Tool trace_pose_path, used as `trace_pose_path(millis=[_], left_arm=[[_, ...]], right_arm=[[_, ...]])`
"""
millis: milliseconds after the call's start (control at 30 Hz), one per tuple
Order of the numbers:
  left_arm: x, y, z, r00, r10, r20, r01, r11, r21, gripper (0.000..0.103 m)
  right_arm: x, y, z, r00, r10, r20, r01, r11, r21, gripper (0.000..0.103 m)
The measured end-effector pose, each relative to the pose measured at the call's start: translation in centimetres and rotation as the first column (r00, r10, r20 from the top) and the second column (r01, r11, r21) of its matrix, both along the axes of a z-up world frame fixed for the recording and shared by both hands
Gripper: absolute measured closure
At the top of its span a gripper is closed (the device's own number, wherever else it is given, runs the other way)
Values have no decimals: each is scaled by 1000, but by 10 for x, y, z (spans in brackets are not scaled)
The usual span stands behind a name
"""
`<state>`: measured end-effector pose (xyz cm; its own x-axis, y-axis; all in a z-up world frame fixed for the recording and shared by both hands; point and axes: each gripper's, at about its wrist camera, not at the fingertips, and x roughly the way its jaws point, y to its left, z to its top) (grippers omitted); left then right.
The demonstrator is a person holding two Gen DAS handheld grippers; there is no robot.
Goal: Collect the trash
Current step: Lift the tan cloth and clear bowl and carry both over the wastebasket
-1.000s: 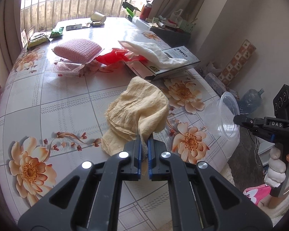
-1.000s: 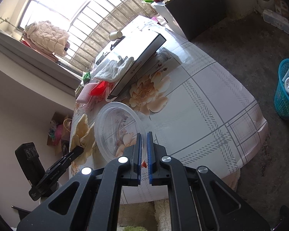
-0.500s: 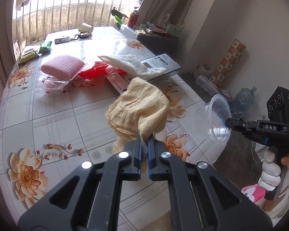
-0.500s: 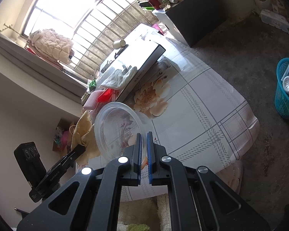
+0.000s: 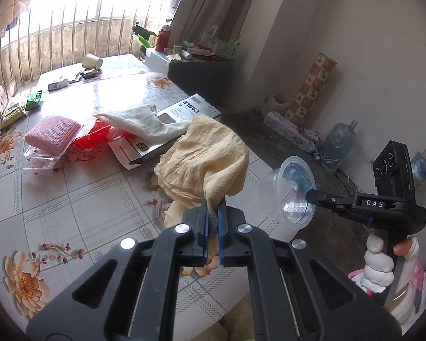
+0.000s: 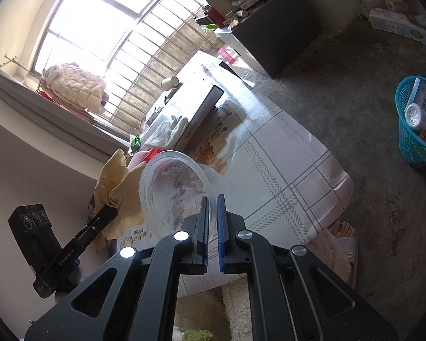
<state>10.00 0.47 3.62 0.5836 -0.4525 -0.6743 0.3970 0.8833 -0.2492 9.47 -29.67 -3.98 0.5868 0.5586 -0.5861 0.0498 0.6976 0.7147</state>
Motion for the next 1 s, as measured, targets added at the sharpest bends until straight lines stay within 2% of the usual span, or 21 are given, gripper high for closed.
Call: trace_pose_path(millis=[300,400,533,667,767,1000], left_arm=[[17,-87,13,987,-161,10,161,987,11,100],[22,-126,15,974,-227,3,227,974,11,100],[32,-184,10,948,-315,-31,316,949,-1,100],[40,-250,1,910,-409,-62,411,912,14,100],[45,-307,-10,870,-484,-95,489,871,39,100],[65,-432,-57,779,-584,-229,610,791,57,100]], right_arm=[[-28,-68,-9,987,-159,19,158,986,51,97],[-41,-103,-16,971,-240,13,238,969,69,97],[-67,-156,-28,930,-368,1,367,927,77,97],[-95,-206,-47,866,-499,-30,500,863,79,97],[-112,-238,-64,817,-574,-59,577,813,75,97],[-119,-297,-114,717,-683,-139,696,714,75,97]])
